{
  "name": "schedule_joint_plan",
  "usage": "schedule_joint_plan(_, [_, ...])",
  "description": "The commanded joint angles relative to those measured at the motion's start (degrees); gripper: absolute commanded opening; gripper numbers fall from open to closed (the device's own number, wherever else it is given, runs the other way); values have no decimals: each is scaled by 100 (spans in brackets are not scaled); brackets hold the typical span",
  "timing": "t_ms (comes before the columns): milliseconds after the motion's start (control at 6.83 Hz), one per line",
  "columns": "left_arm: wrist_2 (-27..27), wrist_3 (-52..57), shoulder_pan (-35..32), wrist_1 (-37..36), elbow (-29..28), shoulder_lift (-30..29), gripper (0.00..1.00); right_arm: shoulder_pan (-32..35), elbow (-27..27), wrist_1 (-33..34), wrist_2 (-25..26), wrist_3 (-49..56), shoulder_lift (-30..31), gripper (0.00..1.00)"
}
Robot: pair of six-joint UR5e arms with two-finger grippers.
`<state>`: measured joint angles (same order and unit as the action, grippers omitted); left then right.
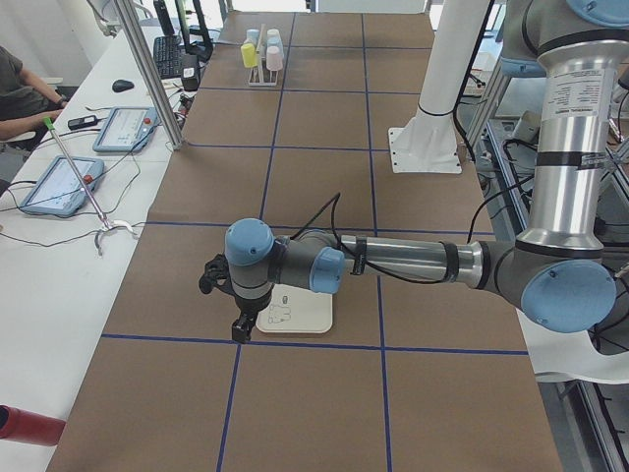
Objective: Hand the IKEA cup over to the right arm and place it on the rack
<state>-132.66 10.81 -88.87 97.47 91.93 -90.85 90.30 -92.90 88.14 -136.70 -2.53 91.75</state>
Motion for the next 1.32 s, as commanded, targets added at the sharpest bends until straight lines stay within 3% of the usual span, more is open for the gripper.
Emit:
schedule_joint_plan(0, [3, -9, 1, 0, -8, -11, 100, 6, -44, -7, -32, 7, 71, 100])
schedule_joint_plan(1171, [-6, 0, 1, 9, -8, 6, 100, 6, -70, 441, 38, 77, 141, 100])
